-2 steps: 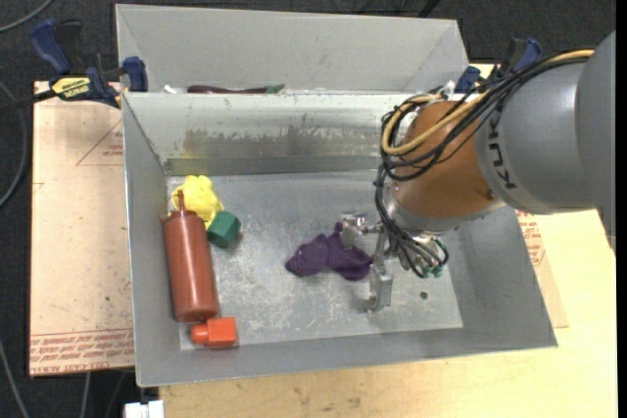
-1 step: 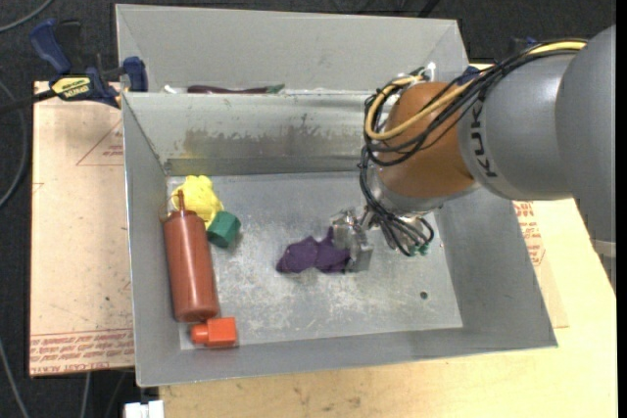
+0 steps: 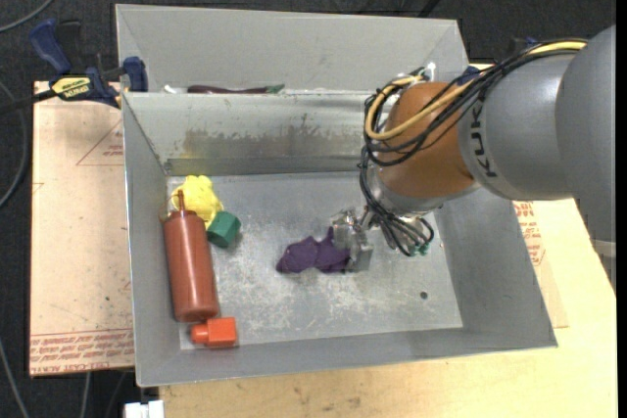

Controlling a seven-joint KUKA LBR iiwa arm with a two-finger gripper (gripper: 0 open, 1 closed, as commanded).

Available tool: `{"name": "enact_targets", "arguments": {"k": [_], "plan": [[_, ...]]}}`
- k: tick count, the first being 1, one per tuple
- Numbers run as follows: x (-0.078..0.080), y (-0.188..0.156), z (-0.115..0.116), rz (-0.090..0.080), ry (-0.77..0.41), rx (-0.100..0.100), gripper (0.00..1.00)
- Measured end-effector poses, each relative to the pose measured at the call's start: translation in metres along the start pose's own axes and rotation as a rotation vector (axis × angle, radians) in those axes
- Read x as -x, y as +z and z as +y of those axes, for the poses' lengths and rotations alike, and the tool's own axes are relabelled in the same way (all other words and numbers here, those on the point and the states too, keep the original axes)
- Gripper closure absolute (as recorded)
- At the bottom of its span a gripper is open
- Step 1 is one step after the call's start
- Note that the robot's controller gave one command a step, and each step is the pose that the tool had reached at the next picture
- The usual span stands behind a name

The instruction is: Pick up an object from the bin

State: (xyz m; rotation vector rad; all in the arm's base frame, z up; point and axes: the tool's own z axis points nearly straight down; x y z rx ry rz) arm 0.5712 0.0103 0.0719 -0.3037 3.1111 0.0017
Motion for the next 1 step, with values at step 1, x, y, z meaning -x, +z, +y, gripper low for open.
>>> {"name": "enact_targets", "arguments": {"k": [1], "plan": [[0.0001, -0.198, 0.0065, 0.002, 0.014, 0.001, 1.0]]}}
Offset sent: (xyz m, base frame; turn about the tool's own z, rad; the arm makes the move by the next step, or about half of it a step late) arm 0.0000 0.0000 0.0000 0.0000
